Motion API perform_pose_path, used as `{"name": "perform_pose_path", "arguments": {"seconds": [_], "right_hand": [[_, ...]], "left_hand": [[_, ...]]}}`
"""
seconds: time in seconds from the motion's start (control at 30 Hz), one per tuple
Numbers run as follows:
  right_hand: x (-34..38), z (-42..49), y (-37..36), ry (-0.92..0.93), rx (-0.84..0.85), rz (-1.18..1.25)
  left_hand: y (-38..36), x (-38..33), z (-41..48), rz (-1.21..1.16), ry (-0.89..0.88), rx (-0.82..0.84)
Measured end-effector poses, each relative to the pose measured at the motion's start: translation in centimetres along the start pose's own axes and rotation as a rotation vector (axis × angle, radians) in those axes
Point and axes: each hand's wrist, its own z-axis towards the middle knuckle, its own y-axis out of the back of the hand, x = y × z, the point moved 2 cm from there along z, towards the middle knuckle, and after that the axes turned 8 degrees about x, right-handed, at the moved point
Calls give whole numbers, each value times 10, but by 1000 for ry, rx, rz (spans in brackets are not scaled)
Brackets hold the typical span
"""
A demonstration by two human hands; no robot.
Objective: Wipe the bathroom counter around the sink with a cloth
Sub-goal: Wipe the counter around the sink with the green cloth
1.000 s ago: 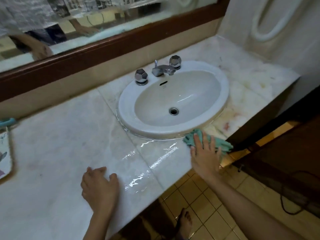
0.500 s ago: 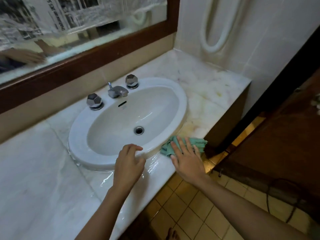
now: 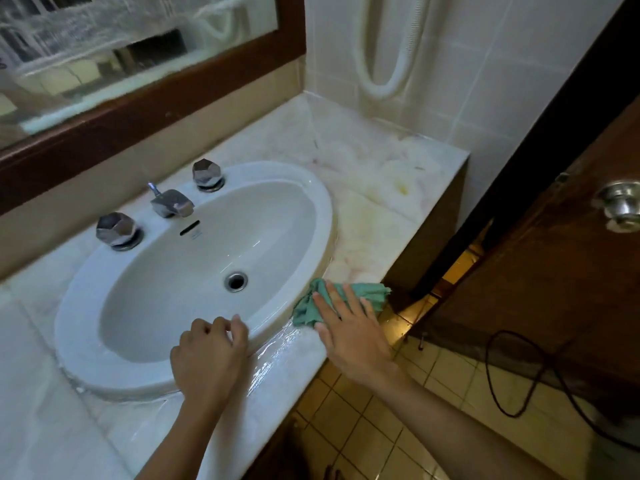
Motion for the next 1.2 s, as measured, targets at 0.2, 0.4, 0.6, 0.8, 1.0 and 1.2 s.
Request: {"name": "perform_pose_path", "arguments": {"seconds": [0.2, 0.4, 0.6, 0.8, 1.0, 1.2], "right_hand": [[-52, 59, 25, -111, -43, 18], [-75, 123, 59, -312, 30, 133], [-64, 84, 47, -148, 8, 29], [-123, 139, 77, -195, 39, -6], [-117, 221, 96, -149, -47, 38], [-173, 187, 96, 30, -40, -42]], "left_hand": [[-2, -4, 12, -47, 169, 105], [-4, -40, 46, -340, 150, 250], [4, -117, 80, -683, -151, 185], [9, -166, 109, -640, -246, 158], [5, -196, 143, -647, -113, 61], [-4, -228, 182, -582, -50, 21]]}}
